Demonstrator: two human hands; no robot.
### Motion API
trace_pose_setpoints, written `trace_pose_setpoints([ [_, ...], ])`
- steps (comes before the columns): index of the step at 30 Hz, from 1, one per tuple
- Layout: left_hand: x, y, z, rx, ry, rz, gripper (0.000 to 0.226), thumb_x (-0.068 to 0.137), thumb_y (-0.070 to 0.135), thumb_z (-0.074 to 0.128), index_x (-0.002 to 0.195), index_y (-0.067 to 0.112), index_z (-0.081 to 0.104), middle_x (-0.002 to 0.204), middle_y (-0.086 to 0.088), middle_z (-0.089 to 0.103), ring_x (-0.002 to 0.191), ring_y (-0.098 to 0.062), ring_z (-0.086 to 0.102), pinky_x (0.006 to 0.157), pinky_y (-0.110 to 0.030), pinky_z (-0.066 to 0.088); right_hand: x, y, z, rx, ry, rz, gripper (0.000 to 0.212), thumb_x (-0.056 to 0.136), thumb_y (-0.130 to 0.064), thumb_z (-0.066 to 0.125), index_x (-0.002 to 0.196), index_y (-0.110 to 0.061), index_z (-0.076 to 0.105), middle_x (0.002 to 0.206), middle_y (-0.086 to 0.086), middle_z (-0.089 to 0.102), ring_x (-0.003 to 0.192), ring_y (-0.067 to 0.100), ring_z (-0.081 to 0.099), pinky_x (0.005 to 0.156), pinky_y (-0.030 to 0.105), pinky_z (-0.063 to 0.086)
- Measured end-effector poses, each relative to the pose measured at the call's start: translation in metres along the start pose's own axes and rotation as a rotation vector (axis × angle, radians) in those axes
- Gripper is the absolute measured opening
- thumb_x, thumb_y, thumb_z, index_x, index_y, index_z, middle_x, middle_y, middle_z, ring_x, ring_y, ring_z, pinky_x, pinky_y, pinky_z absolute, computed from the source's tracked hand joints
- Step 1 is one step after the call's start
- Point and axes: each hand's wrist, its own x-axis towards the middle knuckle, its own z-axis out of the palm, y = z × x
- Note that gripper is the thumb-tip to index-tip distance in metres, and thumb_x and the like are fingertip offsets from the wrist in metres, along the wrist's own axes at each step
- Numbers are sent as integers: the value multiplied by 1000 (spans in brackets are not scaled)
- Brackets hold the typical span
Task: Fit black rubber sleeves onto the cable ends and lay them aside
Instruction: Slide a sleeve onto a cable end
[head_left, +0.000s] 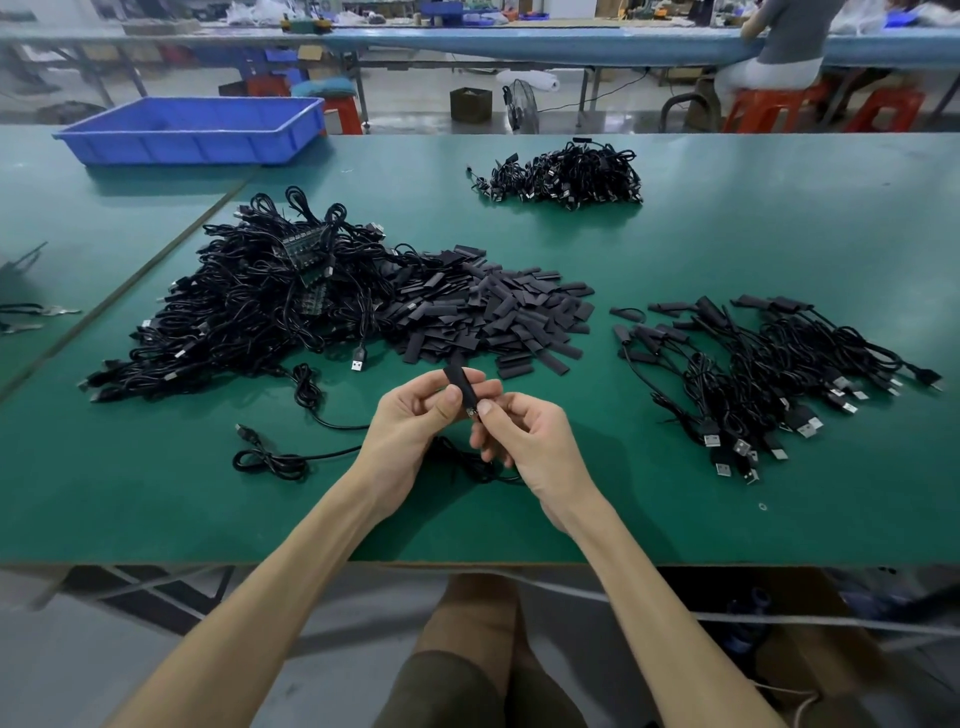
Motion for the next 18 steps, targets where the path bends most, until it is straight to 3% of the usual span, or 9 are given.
trace_pose_setpoints([
  [10, 0, -1, -2, 54, -20, 18, 27, 98, 25, 61, 119, 10, 67, 123, -19, 71, 109, -29, 68, 104, -44, 47, 1, 0, 0, 19, -6, -4, 23, 105, -17, 59, 85, -11, 69, 69, 0, 70, 54, 9, 57, 50, 16, 41],
  [13, 0, -1, -2, 53, -20, 3, 26, 99, 19, 56, 120, 7, 66, 122, -17, 71, 112, -29, 68, 100, -37, 49, 0, -1, 1, 13, -11, 0, 23, 105, -18, 59, 85, -11, 69, 68, 0, 70, 54, 9, 56, 50, 16, 41],
  [18, 0, 1, 0, 23, 3, 6, 23, 98, 21, 59, 114, 7, 67, 119, -20, 72, 89, -29, 66, 92, -36, 53, 0, -2, 1, 38, 2, -8, 21, 105, -17, 59, 87, -14, 70, 68, 0, 69, 56, 9, 56, 52, 16, 43],
])
